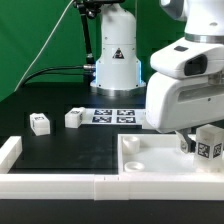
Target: Assemble one leg
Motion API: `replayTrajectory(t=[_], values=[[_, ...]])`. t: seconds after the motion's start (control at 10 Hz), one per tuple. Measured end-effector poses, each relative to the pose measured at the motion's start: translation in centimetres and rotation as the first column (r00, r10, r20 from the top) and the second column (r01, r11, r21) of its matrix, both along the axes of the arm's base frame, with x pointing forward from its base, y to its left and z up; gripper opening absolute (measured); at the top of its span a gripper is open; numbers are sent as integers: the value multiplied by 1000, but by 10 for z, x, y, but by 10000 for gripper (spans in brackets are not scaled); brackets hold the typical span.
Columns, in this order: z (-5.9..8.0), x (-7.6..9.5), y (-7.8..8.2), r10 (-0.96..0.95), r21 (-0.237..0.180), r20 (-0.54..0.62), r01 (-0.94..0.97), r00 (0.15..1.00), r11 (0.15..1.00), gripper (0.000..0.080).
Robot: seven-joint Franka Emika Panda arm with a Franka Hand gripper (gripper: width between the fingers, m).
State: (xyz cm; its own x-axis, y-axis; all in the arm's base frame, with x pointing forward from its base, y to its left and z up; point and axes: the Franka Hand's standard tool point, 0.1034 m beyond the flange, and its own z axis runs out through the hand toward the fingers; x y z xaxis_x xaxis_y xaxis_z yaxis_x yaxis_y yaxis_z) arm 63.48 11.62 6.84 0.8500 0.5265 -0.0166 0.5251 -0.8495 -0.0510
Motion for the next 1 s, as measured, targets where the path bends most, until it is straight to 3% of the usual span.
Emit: replayTrajectory(t=[0.2,0.3,0.4,0.7,0.9,1.0], values=[[0,0,0,-23,-1,-1,23,1000,1000,392],[0,0,0,-24,-1,-1,24,1000,1000,392],[0,0,0,-32,-2,-2,32,999,999,291],[0,0,0,-154,-5,-4,154,988,988,291],[0,0,0,-451,-5,6,451,893,893,291],[0,0,1,-595,-5,2,595,804,804,291]])
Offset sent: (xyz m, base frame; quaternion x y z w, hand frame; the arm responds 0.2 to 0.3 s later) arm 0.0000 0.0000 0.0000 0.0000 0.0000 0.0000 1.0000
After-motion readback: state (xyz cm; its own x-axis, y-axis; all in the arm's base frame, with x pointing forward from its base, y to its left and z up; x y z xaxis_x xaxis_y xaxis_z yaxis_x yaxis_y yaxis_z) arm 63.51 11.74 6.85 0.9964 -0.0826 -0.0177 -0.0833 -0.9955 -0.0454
